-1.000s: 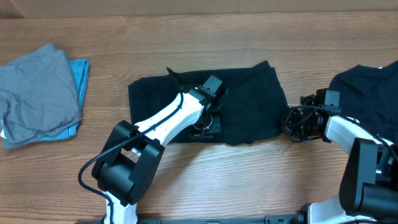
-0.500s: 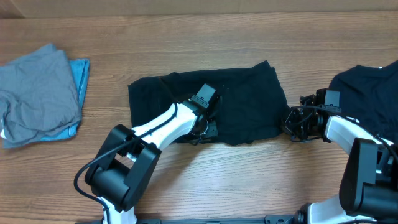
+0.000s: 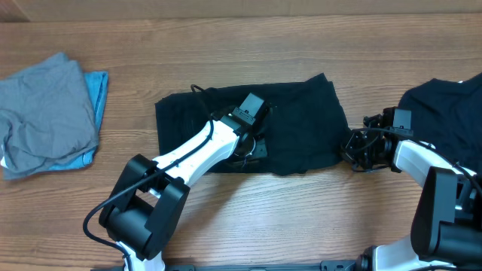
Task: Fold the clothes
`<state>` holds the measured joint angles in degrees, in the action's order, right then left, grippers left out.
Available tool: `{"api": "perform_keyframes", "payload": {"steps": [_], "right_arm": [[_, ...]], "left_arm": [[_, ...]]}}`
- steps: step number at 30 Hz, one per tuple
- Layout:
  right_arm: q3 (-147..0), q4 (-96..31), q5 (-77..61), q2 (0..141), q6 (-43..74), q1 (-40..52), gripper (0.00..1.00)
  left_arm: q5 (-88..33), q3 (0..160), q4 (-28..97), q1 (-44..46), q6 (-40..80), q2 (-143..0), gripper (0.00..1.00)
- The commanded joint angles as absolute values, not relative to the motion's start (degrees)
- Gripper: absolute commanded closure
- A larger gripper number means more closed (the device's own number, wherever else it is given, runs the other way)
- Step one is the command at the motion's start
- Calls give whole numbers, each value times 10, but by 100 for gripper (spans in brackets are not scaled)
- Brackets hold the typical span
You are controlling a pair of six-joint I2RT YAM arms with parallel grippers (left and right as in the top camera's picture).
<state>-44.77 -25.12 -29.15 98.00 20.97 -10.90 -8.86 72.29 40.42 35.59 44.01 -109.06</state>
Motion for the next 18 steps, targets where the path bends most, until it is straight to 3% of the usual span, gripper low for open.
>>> {"api": "perform_keyframes", "payload": {"steps": [1,11,18], "right_arm": [[-454,-252,-270,979,209,-112,96],[-454,-252,-270,979,209,-112,96],[-454,-252,-270,979,209,-112,96]], "left_arm": [[-51,732,397,357,440,-1093,96],[-56,733,348,364,439,-1188,96],[-33,741,350,364,439,-1116,96]]}}
